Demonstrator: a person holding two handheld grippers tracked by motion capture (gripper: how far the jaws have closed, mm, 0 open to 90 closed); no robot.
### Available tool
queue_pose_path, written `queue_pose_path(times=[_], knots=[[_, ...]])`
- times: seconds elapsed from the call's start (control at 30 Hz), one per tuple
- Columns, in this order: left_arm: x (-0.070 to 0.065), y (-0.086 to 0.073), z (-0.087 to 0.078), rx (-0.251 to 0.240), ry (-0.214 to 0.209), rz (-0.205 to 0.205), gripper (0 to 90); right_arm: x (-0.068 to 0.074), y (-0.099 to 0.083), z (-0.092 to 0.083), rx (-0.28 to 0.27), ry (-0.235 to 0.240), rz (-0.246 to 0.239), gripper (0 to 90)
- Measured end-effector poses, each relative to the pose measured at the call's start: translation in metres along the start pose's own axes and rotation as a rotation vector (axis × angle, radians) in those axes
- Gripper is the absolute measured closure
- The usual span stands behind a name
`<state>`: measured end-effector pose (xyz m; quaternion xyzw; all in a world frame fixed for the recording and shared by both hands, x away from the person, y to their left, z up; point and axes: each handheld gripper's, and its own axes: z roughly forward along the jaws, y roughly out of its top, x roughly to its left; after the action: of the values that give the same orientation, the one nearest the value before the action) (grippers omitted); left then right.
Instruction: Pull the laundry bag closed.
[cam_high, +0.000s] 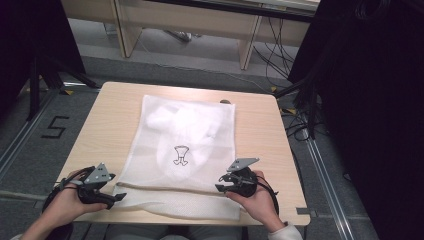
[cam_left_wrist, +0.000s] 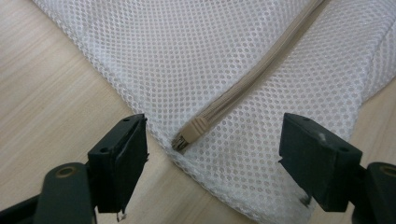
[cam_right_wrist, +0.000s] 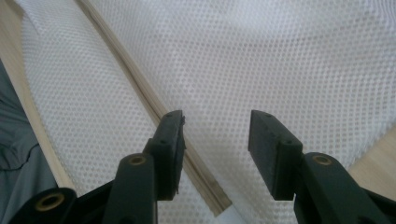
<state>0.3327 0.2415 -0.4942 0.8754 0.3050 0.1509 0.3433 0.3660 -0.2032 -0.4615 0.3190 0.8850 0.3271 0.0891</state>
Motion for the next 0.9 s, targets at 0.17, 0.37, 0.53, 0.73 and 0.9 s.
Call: queue_pose_path(times=[0.17,0.37,0.53,0.73,0.9], knots=[[0.002,0.001,0.0,-0.007,-0.009,0.016,21.3,0.009,0.008,0.003,-0.032,0.036,-0.023,54.7],[0.003,-0.001,0.002,0.022,-0.021,0.031,18.5,0.022,0.023,0.009,-0.066,0.052,-0.07,56.1],[0.006,-0.003,0.002,0.025,-0.027,0.0,17.9,0.034,0.041,0.023,-0.087,0.074,-0.099,57.1],[0.008,-0.004,0.001,0.016,-0.04,-0.011,17.9,0.046,0.06,0.036,-0.09,0.1,-0.136,57.7],[0.009,-0.004,0.002,0.015,-0.042,-0.01,17.9,0.055,0.071,0.045,-0.082,0.122,-0.176,57.8]])
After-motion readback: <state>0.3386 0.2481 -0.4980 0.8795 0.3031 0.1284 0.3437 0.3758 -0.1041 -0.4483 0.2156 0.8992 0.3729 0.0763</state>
